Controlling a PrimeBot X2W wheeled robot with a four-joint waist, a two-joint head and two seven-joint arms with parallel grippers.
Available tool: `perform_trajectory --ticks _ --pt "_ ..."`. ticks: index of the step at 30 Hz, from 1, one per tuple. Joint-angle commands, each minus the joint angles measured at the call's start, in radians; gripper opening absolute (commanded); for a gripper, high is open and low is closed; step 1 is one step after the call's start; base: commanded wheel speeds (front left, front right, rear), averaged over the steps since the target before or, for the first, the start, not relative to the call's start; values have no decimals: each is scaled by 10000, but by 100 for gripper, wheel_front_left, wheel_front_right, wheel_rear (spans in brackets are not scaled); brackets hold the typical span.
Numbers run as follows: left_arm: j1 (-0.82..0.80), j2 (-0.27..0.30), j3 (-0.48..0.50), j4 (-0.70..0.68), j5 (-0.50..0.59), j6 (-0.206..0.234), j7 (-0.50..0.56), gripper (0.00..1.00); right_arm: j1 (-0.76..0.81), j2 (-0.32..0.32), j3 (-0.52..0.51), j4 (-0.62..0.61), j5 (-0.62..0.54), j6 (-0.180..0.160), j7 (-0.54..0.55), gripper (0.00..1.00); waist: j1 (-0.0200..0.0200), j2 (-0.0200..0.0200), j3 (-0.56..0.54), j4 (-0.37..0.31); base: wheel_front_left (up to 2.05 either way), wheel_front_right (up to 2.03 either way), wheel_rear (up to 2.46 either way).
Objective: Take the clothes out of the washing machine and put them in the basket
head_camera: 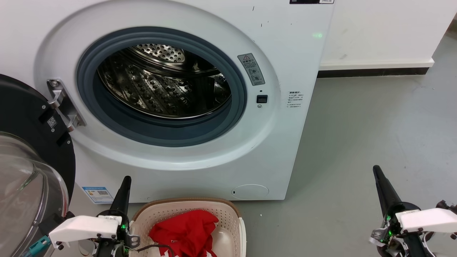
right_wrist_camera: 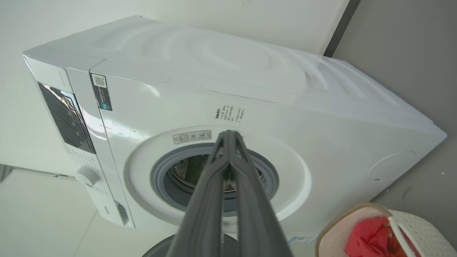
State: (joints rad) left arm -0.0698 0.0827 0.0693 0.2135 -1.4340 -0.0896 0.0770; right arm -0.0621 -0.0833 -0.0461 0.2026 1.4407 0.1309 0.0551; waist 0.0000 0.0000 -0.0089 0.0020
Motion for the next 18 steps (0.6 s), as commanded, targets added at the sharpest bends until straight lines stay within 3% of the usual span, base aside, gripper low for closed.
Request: perform_trajectory --ticks 1,18 --pt "-226 -30 67 5 -211 -102 52 0 -251 -6 -43 40 243 -2 48 0 0 0 7 -1 0 0 0" --pt "-379 -200 284 245 -1372 -353 244 0 -443 38 -220 309 1514 -3 214 0 0 0 82 -14 0 0 0"
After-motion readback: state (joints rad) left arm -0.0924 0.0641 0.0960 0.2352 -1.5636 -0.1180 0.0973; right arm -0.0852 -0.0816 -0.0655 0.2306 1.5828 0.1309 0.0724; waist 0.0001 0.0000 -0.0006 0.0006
